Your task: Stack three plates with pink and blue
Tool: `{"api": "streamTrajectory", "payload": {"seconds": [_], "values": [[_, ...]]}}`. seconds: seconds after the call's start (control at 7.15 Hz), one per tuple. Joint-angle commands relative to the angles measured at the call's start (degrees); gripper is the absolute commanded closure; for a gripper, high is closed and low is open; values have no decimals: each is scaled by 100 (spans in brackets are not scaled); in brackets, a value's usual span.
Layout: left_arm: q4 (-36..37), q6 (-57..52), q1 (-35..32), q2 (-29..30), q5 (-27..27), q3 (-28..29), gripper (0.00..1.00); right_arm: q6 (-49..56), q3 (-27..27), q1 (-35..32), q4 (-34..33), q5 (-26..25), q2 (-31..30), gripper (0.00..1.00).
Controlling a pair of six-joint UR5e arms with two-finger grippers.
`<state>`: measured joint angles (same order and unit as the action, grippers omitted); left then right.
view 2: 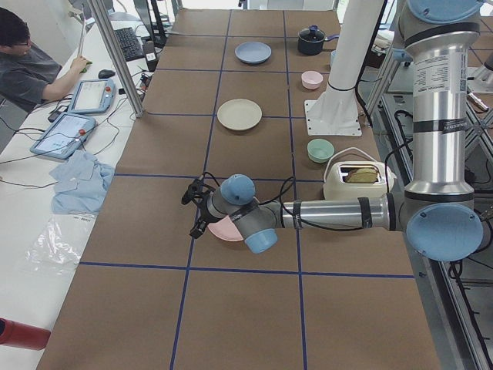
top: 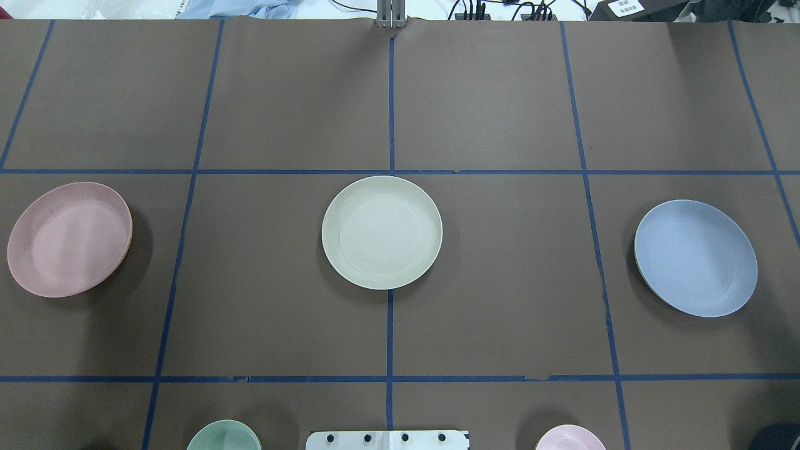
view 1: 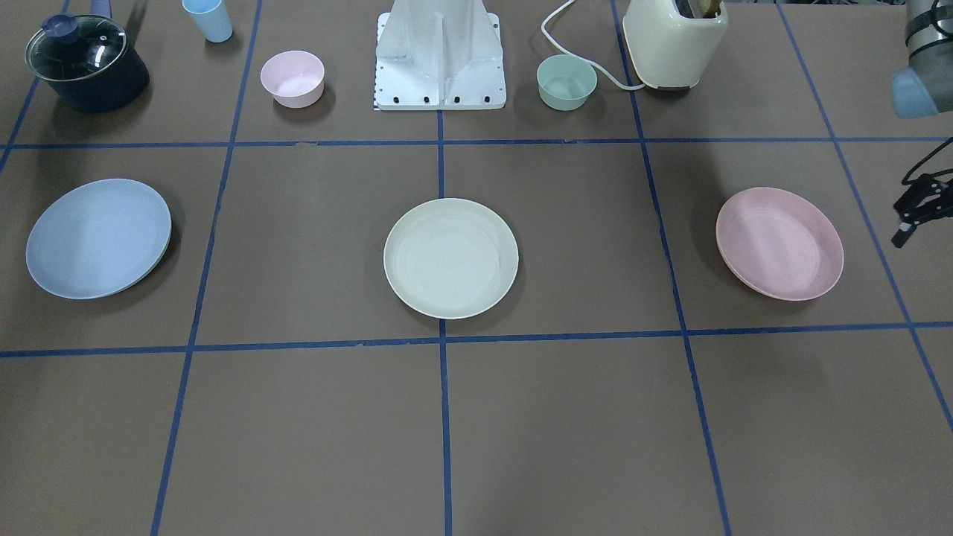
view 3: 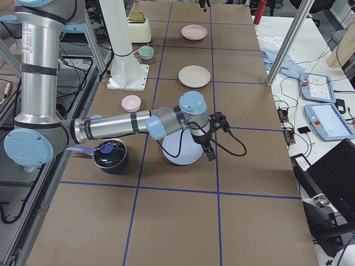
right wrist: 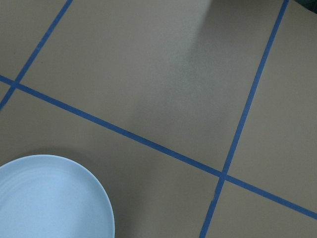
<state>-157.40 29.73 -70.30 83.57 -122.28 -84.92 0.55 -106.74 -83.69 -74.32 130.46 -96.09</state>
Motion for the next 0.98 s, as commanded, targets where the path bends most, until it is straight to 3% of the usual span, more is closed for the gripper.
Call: {"api": "streamTrajectory", "payload": {"seconds": [0.0, 0.42, 0.7, 0.84], "values": [[-879, 814, 595, -418, 361, 309, 0, -20, 5, 2, 5, 15, -7, 0], [-994, 902, 1105, -543, 485, 414, 4, -20, 5, 2, 5, 146, -59, 0], [-985, 1148, 1456, -526, 792, 449, 14, -20, 13, 2, 5, 164, -77, 0], [-1003, 1149, 1458, -534, 784, 450, 27, -20, 5, 2, 5, 164, -77, 0]]}}
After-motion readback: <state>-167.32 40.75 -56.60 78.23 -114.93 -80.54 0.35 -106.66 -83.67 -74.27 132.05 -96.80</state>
